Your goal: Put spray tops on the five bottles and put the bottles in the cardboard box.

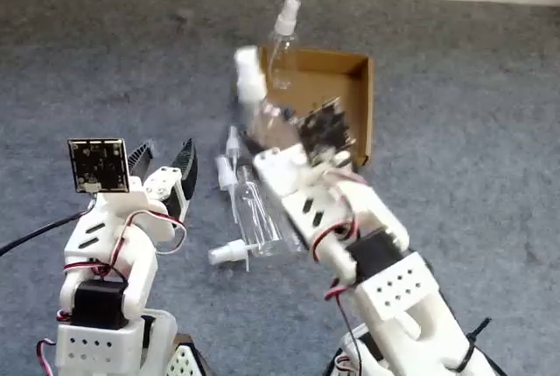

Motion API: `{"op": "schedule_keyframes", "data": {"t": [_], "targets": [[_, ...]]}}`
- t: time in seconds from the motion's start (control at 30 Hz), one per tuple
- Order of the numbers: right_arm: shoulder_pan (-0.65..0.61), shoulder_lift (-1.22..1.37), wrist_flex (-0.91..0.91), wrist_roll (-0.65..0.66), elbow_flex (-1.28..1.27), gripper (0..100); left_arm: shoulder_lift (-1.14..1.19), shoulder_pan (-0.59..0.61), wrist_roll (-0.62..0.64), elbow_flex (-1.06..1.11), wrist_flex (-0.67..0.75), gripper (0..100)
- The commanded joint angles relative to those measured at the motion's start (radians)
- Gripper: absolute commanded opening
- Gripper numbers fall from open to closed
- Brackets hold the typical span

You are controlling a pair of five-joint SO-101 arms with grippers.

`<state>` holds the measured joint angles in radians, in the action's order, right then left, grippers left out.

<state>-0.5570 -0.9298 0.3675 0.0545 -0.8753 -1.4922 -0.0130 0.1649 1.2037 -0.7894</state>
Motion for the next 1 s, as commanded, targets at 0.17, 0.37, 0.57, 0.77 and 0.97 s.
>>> {"op": "schedule_keyframes", "data": {"t": [0.17, 0.37, 0.57, 0.77, 0.97], "targets": [[0.010, 0.226, 0.107, -0.155, 0.289, 0.4, -0.001, -0.346, -0.193, 0.008, -0.002, 24], [-0.084, 0.206, 0.182, -0.158, 0.294, 0.4, -0.001, -0.282, -0.196, 0.016, 0.006, 26], [-0.094, 0.061, 0.357, -0.152, 0.302, 0.4, 0.001, -0.243, -0.198, 0.022, 0.006, 26], [-0.094, -0.051, 0.407, -0.086, 0.292, 0.4, 0.001, -0.243, -0.198, 0.059, 0.060, 26], [-0.093, -0.054, 0.507, -0.080, 0.300, 0.4, 0.001, -0.242, -0.198, 0.059, 0.058, 26]]}}
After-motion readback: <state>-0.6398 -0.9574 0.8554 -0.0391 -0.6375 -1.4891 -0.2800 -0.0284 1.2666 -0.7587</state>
